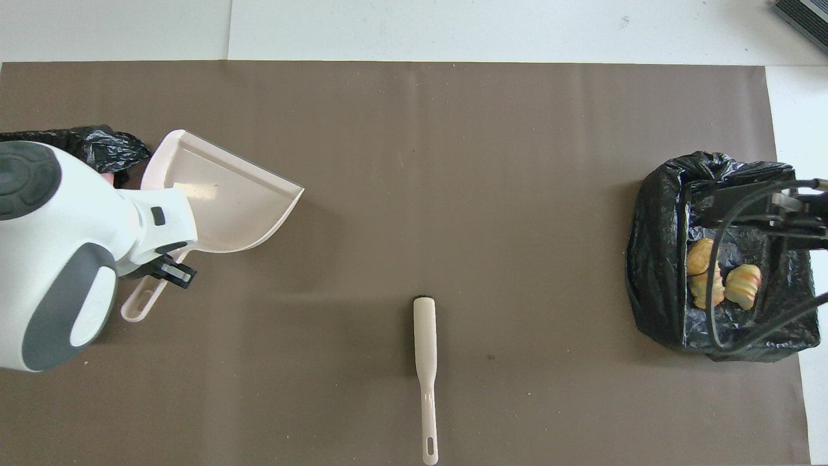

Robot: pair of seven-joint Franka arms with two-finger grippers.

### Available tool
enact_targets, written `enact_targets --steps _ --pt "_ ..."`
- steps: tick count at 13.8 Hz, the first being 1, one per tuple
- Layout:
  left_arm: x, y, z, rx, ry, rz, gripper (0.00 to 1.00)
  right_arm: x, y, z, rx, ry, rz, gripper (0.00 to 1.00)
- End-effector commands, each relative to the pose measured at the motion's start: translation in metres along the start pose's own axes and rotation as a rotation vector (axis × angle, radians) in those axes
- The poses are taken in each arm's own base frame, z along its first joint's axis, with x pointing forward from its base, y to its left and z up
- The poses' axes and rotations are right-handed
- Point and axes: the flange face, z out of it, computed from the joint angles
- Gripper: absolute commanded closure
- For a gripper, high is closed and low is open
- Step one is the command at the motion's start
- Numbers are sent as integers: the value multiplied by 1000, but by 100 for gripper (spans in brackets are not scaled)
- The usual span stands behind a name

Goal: Sweep and dump trash in bin
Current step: 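Carry the empty dustpan back and set it mid-mat with the left gripper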

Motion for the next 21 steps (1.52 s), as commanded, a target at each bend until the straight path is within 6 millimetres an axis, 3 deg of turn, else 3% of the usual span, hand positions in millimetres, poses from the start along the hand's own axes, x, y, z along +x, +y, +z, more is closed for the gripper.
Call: enact_targets --steps 1,3,5,6,7,9,12,15,20,21 --pt "47 67 -1 -63 30 -126 100 0 34 -16 30 -2 -1 0" --pt "102 121 6 -106 44 -239 100 0 50 -14 8 -9 -68 0" --pt "138 149 17 -150 50 -321 100 6 70 -5 -14 -25 -74 0" --pt "158 170 12 -170 79 -331 100 8 75 8 -19 -44 -96 0" --pt "174 183 13 -184 88 -347 100 10 81 20 -21 -65 -104 0" --pt "188 199 5 -197 123 -347 100 12 78 23 -20 -56 -113 0" --pt "222 235 32 -198 135 -353 100 15 69 23 -17 -28 -122 0" --pt "235 243 50 -209 149 -374 100 15 69 24 -17 -29 -124 0" --pt "230 251 68 -254 109 -388 100 18 66 29 -18 -34 -134 0" --pt "229 251 66 -253 113 -388 94 19 64 29 -18 -30 -138 0"
